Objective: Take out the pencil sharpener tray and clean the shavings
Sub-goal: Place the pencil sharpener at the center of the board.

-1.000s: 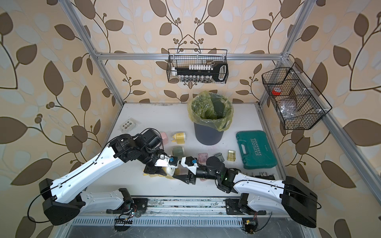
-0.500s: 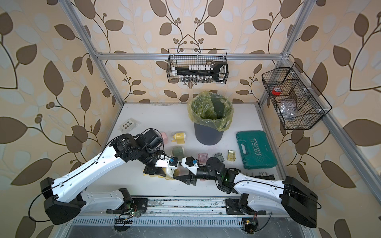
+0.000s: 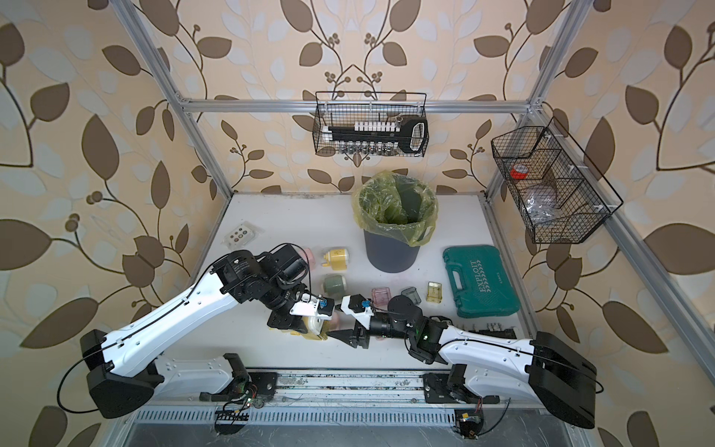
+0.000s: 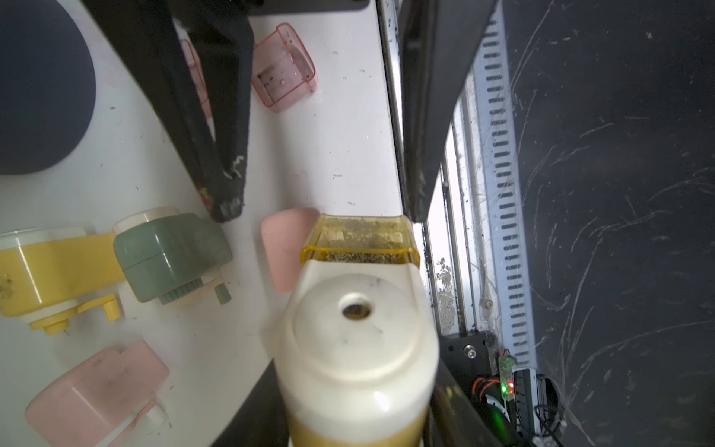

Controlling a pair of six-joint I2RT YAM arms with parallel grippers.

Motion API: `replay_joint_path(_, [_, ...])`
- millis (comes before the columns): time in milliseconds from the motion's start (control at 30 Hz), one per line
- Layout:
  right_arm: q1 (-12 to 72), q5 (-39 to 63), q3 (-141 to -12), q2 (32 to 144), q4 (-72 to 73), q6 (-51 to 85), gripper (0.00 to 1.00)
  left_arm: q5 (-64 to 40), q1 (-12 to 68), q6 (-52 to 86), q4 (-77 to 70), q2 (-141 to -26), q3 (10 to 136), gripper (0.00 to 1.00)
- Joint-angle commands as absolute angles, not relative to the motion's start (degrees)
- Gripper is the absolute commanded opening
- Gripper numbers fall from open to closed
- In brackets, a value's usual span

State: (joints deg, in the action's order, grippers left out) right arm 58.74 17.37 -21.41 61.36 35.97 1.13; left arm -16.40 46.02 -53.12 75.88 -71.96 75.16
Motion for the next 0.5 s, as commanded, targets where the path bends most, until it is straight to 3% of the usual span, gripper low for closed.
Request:
replay_joint_path(0, [58.80, 12.00, -20.04, 57.80, 34.93, -0.99, 0.63, -14.04, 41.92, -55.60, 79.24, -73.97, 79.94, 0.00])
replay_joint_path(467, [58.63, -3.45, -17.85, 47.04, 27.91, -2.68, 0.64, -5.64, 26.92, -60.86, 73.18, -79.08, 75.46, 0.00])
